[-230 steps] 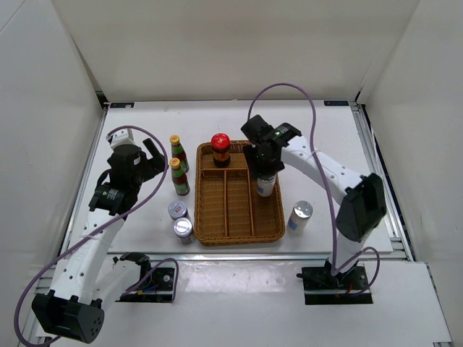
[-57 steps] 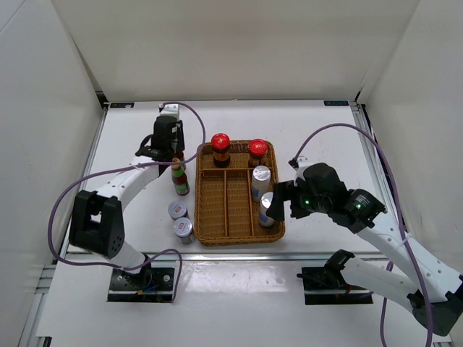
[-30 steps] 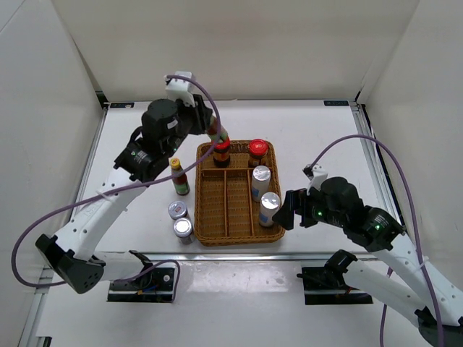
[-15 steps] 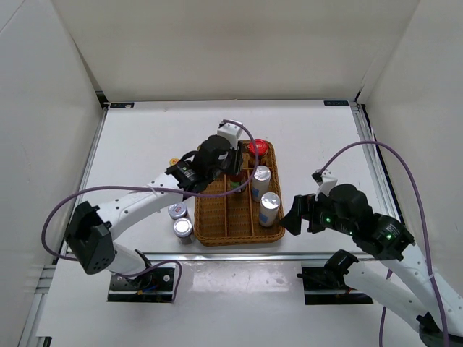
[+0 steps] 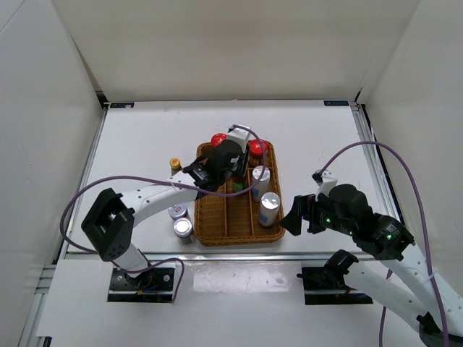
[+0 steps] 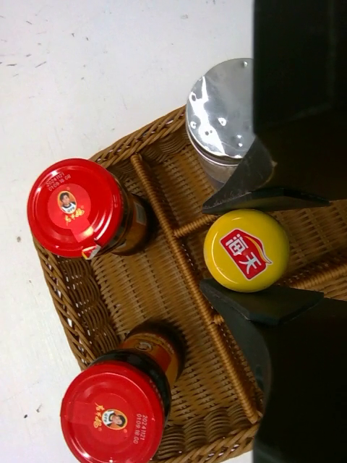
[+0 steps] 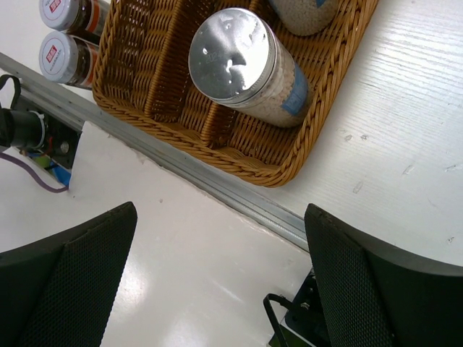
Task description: Organize the condiment bottles
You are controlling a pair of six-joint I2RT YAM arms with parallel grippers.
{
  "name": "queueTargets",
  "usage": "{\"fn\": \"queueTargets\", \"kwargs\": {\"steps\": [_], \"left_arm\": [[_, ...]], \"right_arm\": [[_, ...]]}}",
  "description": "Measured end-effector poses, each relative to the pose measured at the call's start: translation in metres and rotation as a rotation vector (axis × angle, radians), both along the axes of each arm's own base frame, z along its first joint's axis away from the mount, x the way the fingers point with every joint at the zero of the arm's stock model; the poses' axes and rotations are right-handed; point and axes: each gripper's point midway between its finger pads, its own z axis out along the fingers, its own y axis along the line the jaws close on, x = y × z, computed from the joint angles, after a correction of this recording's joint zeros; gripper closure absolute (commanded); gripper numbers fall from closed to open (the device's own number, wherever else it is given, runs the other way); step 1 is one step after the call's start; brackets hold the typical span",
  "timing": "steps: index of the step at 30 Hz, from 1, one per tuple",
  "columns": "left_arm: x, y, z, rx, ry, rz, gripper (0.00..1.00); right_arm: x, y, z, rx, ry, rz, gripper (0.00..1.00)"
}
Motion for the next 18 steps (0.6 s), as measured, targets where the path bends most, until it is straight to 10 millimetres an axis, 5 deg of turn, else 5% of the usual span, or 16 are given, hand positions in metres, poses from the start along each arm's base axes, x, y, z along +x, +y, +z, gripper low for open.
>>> {"fn": "queueTargets", "kwargs": {"steps": [3, 9, 12, 13, 14, 18], "left_arm": [[0.003, -0.004, 0.001, -0.004, -0.019, 0.003, 0.86], [0.000, -0.005, 0.001, 0.015, -0.029, 0.010, 0.64], [-0.002, -0.004, 0.002, 0.037, -0.031, 0.018, 0.44], [-0.003, -0.003, 0.002, 0.051, -0.033, 0.017, 0.12], [-0.004, -0.002, 0.004, 0.069, -0.041, 0.017, 0.00], [-0.001, -0.003, 0.037, 0.063, -0.090, 0.027, 0.00]], "right_arm": [[0.000, 0.000, 0.000, 0.000, 0.000, 0.000, 0.00], [0.000, 0.000, 0.000, 0.000, 0.001, 0.000, 0.00], [0.000, 0.000, 0.000, 0.000, 0.000, 0.000, 0.00], [0.000, 0.000, 0.000, 0.000, 0.001, 0.000, 0.00], [0.000, 0.000, 0.000, 0.000, 0.001, 0.000, 0.00], [0.000, 0.000, 0.000, -0.001, 0.002, 0.000, 0.00]]}}
